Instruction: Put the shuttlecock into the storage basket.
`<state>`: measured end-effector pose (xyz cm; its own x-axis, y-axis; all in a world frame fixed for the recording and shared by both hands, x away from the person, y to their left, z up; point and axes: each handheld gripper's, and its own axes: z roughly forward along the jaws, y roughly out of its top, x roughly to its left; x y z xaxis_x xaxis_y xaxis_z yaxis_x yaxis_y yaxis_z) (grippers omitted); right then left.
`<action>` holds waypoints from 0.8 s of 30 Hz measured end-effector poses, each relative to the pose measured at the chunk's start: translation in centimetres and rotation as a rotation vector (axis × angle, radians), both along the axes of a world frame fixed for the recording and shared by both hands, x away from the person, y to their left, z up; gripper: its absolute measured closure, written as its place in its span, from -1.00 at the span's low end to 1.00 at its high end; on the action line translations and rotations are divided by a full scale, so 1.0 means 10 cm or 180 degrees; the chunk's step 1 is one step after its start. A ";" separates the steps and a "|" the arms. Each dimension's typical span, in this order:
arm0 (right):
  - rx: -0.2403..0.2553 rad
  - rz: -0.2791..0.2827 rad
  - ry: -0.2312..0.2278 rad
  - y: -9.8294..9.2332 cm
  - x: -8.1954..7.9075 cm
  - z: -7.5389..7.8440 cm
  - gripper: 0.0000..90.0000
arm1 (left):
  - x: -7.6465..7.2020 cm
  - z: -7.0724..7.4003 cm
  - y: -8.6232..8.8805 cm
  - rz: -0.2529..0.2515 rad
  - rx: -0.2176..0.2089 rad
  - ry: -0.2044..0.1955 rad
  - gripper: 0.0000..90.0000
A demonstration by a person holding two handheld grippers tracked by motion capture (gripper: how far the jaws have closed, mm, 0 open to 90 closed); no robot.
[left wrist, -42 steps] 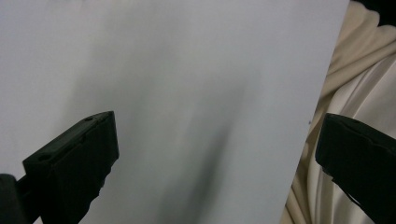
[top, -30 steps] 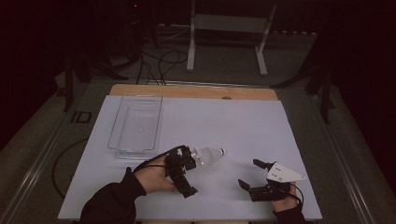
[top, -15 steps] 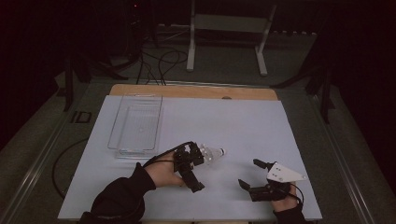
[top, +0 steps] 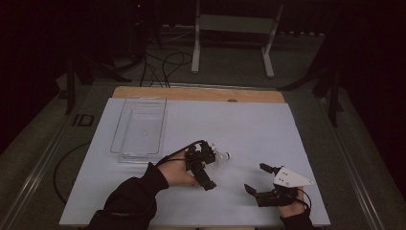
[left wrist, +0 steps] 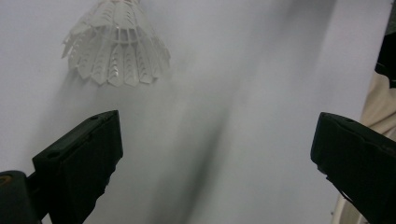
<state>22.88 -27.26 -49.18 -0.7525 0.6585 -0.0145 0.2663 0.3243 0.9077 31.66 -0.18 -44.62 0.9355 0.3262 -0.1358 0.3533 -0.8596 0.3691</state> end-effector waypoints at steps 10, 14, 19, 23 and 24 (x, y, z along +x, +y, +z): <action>0.0004 0.0001 0.0008 0.00 0.00 0.00 -0.81 | 0.11 -0.07 -0.11 0.0041 -0.0024 0.0045 -0.92; 0.0005 0.0000 -0.0002 0.00 0.00 0.00 -0.81 | 0.16 -0.09 -0.17 0.0036 -0.0031 0.0064 -0.90; 0.0006 0.0001 -0.0008 0.00 0.00 0.00 -0.81 | 0.21 -0.11 -0.21 0.0050 -0.0039 0.0048 -0.84; 0.0007 0.0003 -0.0009 -0.01 0.00 0.00 -0.81 | 0.29 -0.11 -0.22 0.0119 -0.0170 0.0112 -0.72; 0.0006 0.0003 -0.0008 -0.01 0.00 0.00 -0.81 | 0.29 -0.11 -0.23 0.0145 -0.0181 0.0101 -0.71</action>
